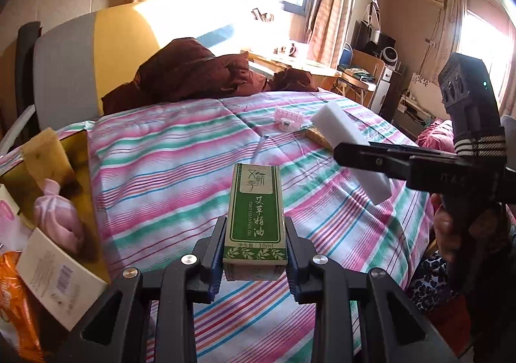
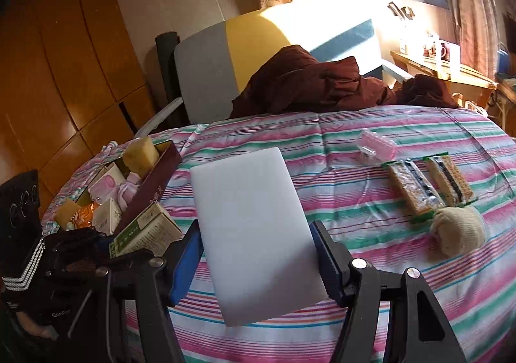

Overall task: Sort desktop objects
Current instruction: 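Carry the green box and white block over the gold tin, then open both tools to drop the box and block into the tin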

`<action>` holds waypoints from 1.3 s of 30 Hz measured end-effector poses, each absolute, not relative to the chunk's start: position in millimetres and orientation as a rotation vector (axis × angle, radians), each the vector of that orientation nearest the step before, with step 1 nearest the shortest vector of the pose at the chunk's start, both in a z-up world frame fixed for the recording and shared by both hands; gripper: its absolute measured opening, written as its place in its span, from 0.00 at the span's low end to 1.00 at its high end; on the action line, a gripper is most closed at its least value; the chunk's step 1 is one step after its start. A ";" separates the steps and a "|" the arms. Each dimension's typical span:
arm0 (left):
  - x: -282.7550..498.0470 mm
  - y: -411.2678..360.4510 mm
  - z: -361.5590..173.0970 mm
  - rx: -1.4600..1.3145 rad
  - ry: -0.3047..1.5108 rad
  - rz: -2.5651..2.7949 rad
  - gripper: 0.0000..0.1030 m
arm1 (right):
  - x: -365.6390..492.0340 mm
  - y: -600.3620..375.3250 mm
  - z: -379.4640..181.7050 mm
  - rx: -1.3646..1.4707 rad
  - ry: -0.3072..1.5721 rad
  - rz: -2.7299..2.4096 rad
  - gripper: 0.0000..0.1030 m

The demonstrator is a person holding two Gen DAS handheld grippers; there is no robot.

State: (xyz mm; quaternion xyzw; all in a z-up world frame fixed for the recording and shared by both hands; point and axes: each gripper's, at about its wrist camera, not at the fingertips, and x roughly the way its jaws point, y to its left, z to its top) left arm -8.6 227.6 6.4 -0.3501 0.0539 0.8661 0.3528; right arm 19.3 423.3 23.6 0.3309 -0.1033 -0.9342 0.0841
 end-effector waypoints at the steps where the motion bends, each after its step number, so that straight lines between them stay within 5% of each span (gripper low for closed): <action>1: -10.7 218.3 11.2 -0.905 0.124 2.257 0.31 | 13.7 412.0 25.4 0.979 -0.294 -2.766 0.64; 19: -113.8 5.2 48.9 -1.035 0.100 2.701 0.31 | -118.0 191.2 54.3 0.988 -0.016 -2.441 0.64; 32: -180.0 -32.8 17.5 -1.177 0.040 2.670 0.31 | -206.6 123.1 22.8 1.176 0.112 -2.424 0.68; 39: -182.3 -34.5 8.6 -1.189 -0.004 2.624 0.47 | -206.1 125.5 26.3 1.142 0.057 -2.399 0.71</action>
